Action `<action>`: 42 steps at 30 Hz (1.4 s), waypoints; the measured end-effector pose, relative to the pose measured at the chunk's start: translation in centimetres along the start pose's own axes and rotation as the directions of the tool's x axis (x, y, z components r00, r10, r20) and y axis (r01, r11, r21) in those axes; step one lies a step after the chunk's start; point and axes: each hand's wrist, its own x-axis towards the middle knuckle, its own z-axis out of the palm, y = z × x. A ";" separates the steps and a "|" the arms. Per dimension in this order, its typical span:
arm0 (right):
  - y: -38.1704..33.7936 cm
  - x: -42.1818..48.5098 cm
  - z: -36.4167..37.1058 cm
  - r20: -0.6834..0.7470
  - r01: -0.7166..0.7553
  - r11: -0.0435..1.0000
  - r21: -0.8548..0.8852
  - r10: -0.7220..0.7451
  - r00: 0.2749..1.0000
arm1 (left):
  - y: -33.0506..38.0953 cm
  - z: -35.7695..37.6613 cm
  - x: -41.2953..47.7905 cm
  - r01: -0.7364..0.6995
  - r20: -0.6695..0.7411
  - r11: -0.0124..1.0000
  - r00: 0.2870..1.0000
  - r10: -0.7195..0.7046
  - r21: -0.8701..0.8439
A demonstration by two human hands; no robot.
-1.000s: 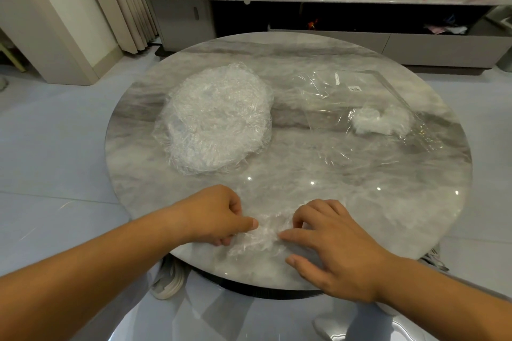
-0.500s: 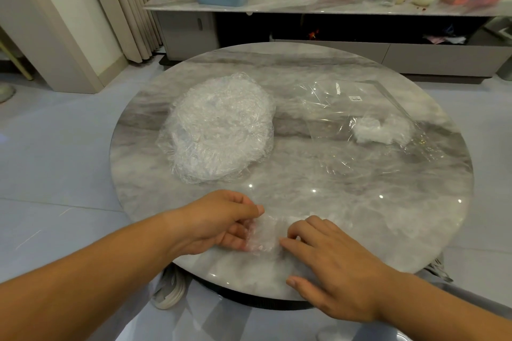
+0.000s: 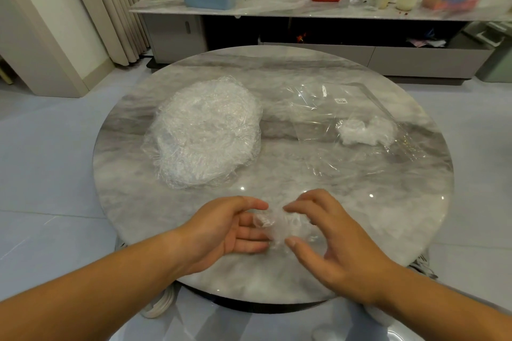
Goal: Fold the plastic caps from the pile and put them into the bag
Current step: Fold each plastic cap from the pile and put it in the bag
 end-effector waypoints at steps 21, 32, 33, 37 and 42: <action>3.1 -2.1 0.5 0.142 -0.015 0.918 -0.395 0.077 0.987 | 1.6 2.3 4.2 -0.110 -0.046 0.461 0.948 0.314 0.881; 3.1 -1.1 -1.6 0.152 -0.214 0.973 0.084 0.200 0.968 | 2.5 3.7 5.6 -0.015 -0.033 0.447 0.994 0.100 0.894; 3.0 -0.7 -1.7 0.060 -0.254 0.949 0.185 0.248 0.967 | 2.4 3.5 5.3 -0.033 -0.022 0.500 0.994 0.104 0.866; 2.4 1.4 -2.7 -0.042 -0.456 0.763 0.458 0.531 0.846 | 2.1 2.6 4.1 -0.095 -0.001 0.660 0.990 0.143 0.746; 2.3 3.2 -2.6 0.134 -0.607 0.566 0.558 0.660 0.739 | 1.6 2.0 2.8 -0.091 0.016 0.865 0.995 0.096 0.493</action>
